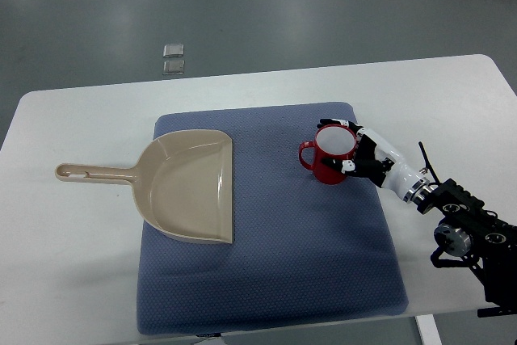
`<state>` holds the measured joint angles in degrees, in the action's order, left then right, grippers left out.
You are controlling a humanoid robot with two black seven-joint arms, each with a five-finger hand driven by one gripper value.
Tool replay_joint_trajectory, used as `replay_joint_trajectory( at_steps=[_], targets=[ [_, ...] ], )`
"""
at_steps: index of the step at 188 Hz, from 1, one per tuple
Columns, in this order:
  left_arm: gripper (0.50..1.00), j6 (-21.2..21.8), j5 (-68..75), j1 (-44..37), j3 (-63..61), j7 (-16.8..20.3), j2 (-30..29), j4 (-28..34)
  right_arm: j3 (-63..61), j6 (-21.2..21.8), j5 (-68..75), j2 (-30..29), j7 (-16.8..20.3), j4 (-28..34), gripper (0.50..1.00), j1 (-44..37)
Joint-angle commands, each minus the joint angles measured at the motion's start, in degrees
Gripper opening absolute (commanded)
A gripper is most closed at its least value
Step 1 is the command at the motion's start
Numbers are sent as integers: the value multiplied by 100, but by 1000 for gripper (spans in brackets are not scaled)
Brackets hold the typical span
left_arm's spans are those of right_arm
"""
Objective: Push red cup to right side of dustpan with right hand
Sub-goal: 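Press the right hand against the red mug and push it toward the dustpan, then keep pushing the red mug with the right hand against the dustpan's edge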
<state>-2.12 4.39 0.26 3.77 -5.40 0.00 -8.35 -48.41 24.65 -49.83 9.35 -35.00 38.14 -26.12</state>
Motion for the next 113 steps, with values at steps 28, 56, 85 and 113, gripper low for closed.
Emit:
replay_joint_trajectory(
  at_steps=[28,56,85,113],
  targets=[
    [1000,1,0,0,1,-4,0,0,95,-30,0,-153,0,0,840,-42],
    [1000,1,0,0,1,-4,0,0,174,-30,0,-250,0,0,842,-60],
    [1000,1,0,0,1,4,0,0,297,-30,0,-329,0,9,842,-86],
    [1000,1,0,0,1,-4,0,0,403,-30,0,-426,0,9,842,-139]
  ],
)
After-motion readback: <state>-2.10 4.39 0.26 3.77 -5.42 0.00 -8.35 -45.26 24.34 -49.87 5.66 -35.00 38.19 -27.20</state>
